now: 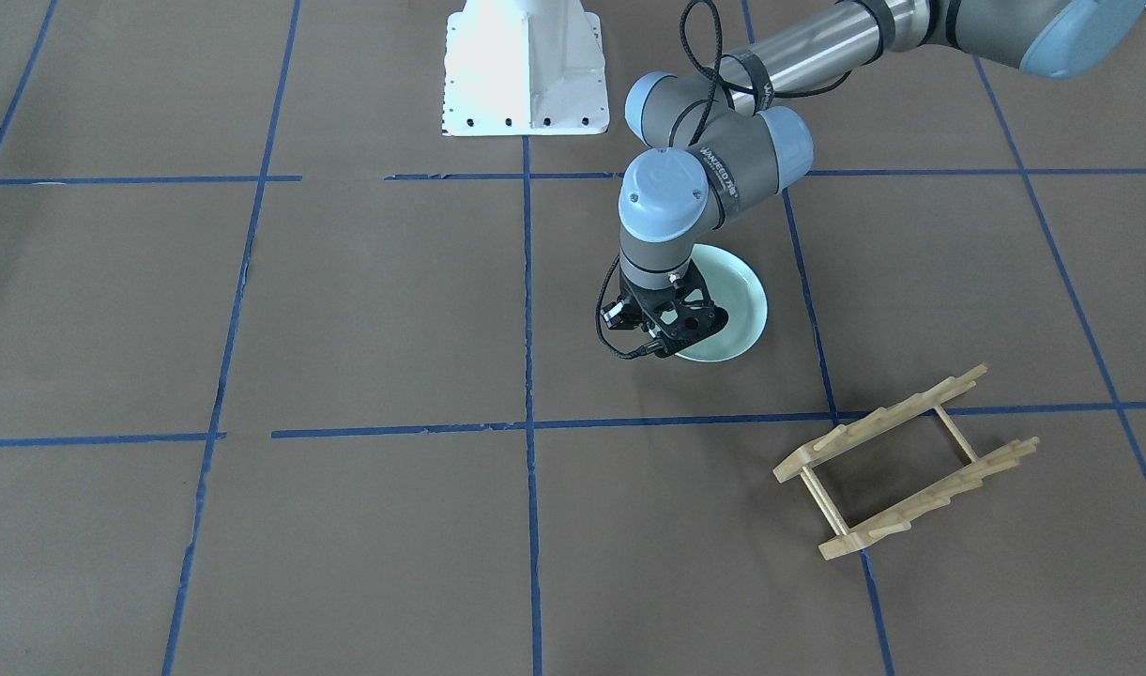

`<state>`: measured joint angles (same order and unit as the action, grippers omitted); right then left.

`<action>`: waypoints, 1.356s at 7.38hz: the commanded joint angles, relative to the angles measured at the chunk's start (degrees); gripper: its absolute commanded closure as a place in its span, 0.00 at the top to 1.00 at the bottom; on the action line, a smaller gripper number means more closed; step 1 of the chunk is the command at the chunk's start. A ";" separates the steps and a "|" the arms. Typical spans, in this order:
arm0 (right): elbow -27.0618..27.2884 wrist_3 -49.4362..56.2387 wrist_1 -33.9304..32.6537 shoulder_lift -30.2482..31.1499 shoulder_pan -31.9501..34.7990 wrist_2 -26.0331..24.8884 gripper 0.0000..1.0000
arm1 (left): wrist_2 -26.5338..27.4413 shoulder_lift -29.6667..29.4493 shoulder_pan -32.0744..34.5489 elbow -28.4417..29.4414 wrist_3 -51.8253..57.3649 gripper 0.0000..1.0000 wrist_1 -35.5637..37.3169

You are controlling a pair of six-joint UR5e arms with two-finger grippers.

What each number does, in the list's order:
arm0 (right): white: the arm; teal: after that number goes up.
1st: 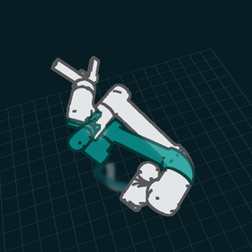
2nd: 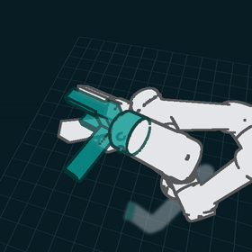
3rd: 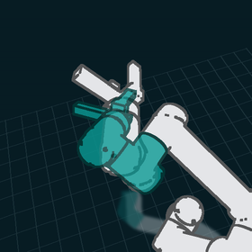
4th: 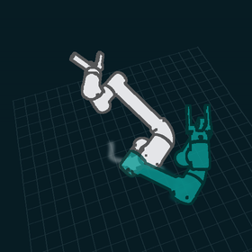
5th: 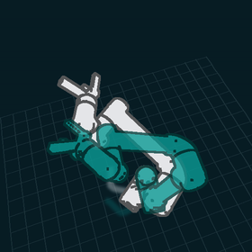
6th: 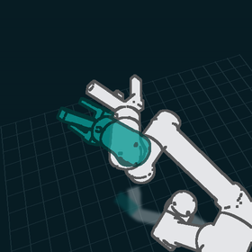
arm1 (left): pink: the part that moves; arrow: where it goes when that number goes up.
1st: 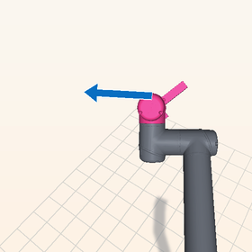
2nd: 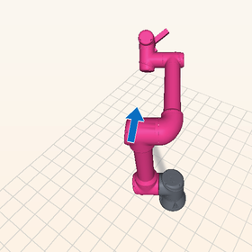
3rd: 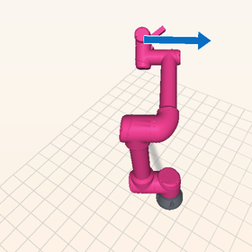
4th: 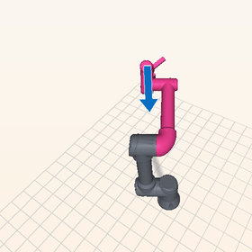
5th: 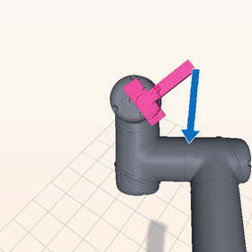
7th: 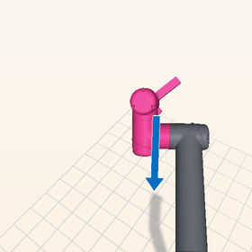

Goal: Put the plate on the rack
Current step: 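Grasp the pale green plate rim with the left gripper and lift it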

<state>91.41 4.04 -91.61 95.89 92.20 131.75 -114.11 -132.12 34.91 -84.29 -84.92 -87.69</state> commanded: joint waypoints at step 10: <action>0.00 0.00 -0.06 0.00 0.00 0.00 1.00 | -0.94 10.25 28.97 -23.37 -2.33 0.00 -32.33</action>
<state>91.41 4.04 -91.64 95.89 92.20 131.75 -114.56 -127.44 60.60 -107.69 -85.52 -105.82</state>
